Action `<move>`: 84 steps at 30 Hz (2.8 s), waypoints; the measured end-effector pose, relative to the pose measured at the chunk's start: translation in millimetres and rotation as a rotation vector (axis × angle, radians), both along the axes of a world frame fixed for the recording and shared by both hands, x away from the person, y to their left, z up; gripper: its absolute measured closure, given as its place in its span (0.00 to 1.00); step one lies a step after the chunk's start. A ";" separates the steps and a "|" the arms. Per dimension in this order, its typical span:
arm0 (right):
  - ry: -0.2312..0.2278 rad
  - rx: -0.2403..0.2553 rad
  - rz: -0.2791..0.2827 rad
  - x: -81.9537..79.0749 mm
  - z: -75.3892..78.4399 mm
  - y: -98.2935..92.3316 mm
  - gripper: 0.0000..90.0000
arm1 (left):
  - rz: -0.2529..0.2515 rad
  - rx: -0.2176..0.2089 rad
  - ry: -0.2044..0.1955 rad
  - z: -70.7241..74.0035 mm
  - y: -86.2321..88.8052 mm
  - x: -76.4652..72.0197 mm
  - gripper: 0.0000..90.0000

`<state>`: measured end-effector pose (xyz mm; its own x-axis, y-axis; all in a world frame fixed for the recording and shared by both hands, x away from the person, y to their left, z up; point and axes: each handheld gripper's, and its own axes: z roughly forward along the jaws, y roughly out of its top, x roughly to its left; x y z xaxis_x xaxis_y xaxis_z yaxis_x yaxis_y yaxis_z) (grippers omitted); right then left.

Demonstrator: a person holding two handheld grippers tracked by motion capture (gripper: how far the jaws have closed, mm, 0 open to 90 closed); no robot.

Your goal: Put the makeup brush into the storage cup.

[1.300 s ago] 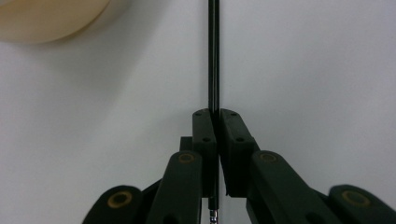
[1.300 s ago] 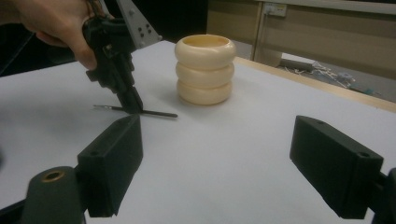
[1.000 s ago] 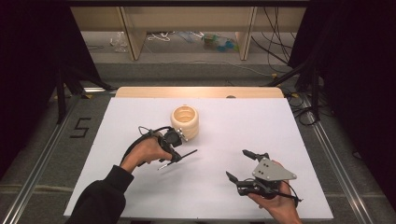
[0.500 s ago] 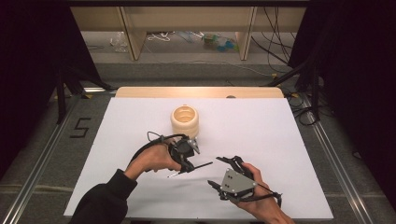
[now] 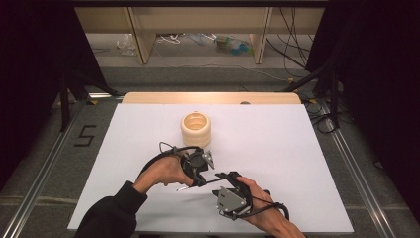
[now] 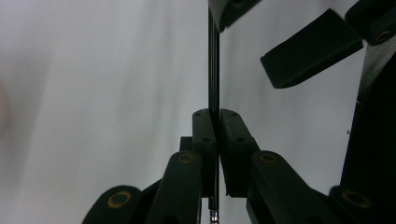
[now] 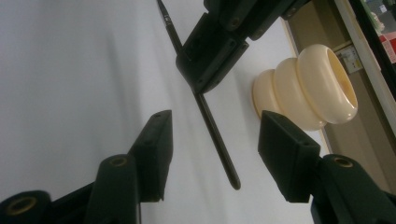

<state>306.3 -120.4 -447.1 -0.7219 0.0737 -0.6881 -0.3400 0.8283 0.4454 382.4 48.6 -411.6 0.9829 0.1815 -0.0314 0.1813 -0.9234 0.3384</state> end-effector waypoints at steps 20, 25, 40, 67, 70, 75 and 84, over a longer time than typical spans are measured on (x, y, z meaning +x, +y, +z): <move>-0.106 -0.148 -0.017 -4.3 -9.0 14.8 0.76 | -0.011 -0.014 0.008 4.8 -1.8 -3.8 0.95; -0.134 -0.165 -0.006 -4.7 -9.2 17.4 0.80 | -0.013 -0.015 0.006 5.3 -1.6 -3.8 0.95; -0.197 -0.268 0.052 -5.1 -12.8 22.3 0.95 | -0.019 -0.025 0.028 4.7 -2.3 -4.6 0.95; 0.151 0.157 -0.131 18.1 8.4 -42.0 0.95 | 0.175 -0.696 -0.214 3.8 71.8 -12.7 0.32; 0.215 0.284 -0.138 20.0 10.7 -45.4 0.95 | 0.210 -0.761 -0.235 1.8 75.7 -16.5 0.31; 0.300 0.433 -0.136 21.2 12.2 -45.6 0.95 | 0.258 -0.860 -0.227 -1.9 73.5 -26.9 0.31; 0.385 0.563 -0.114 20.1 11.9 -39.5 0.95 | 0.303 -0.976 -0.239 -6.7 65.9 -38.0 0.31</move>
